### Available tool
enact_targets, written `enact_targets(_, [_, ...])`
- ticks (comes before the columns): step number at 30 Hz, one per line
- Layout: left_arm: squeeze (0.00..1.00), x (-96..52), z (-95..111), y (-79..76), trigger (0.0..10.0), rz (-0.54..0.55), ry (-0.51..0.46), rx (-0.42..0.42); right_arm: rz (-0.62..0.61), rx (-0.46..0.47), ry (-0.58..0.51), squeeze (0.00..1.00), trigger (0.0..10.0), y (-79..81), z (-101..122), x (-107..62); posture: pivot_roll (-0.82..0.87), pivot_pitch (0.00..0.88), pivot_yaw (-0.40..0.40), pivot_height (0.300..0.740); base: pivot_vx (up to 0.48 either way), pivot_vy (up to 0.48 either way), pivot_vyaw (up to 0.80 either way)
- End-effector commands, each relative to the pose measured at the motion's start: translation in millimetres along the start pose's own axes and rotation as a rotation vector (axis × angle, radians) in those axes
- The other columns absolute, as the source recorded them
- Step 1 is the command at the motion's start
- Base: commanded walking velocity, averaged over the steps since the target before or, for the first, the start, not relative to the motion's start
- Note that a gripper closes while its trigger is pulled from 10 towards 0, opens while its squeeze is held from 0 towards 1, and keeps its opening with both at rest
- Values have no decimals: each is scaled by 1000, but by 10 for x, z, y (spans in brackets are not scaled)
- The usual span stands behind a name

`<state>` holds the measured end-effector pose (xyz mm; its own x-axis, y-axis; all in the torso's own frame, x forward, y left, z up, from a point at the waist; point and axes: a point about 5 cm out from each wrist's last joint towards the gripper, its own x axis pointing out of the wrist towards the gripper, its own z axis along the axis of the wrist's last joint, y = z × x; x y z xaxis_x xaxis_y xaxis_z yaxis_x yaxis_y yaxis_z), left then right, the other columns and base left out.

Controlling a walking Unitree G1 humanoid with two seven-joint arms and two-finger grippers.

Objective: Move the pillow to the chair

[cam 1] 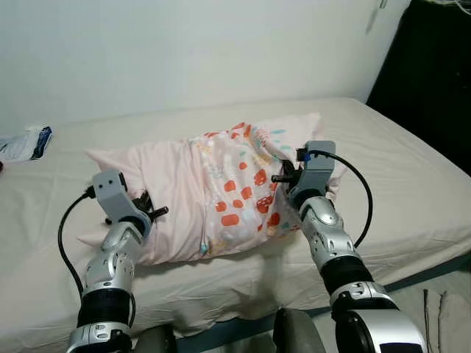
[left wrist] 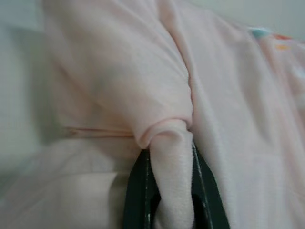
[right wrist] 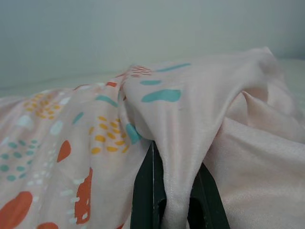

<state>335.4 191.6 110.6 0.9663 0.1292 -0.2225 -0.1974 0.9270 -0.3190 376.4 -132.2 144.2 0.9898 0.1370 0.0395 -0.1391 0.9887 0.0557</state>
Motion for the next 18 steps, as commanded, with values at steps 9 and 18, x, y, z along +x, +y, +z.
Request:
enact_targets(9, [0,-102,44,-371,10000,-160,-135,283,116,-97,-66,0,10000,200,45,-61,-9,0,-68,567,0,0,0])
enact_targets(18, [0,-139,-43,-492,10000,-174,-143,320,123,-49,-50,0,10000,176,37,-80,-13,0,-70,587,0,0,0])
